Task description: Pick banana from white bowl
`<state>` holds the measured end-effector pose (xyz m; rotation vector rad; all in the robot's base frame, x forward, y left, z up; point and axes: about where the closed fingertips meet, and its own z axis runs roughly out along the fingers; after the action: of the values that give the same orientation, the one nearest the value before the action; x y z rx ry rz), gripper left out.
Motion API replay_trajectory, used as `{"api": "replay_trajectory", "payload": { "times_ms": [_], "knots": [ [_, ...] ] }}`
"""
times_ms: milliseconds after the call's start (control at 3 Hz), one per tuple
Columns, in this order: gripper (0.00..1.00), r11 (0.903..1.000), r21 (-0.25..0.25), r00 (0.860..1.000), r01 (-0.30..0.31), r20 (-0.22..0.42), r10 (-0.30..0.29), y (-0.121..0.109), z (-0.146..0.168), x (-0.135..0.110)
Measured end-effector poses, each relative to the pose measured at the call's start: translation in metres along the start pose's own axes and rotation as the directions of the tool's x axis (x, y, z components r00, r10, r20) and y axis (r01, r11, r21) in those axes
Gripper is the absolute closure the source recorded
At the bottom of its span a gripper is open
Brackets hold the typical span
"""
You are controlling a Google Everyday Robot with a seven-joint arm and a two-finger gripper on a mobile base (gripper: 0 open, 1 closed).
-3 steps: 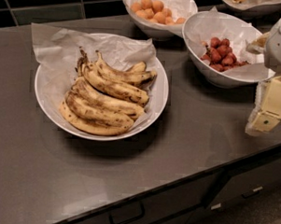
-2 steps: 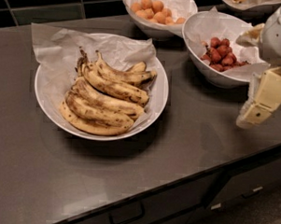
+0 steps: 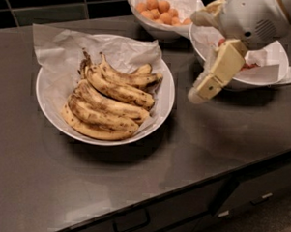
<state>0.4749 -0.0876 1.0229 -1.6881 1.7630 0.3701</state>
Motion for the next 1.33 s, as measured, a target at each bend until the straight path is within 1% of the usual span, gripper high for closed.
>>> {"api": "replay_trajectory", "payload": {
  "times_ms": [333, 667, 1000, 1333],
  "knots": [
    [0.00, 0.9861, -0.161, 0.983, 0.038, 0.181, -0.008, -0.001, 0.027, -0.025],
    [0.00, 0.9863, -0.160, 0.983, 0.039, 0.181, -0.009, -0.001, 0.027, -0.025],
    [0.00, 0.9891, -0.142, 0.986, 0.036, 0.167, -0.012, 0.008, 0.038, -0.034],
    [0.17, 0.9945, -0.100, 0.984, 0.033, 0.180, -0.015, 0.027, 0.057, -0.048]
  ]
}}
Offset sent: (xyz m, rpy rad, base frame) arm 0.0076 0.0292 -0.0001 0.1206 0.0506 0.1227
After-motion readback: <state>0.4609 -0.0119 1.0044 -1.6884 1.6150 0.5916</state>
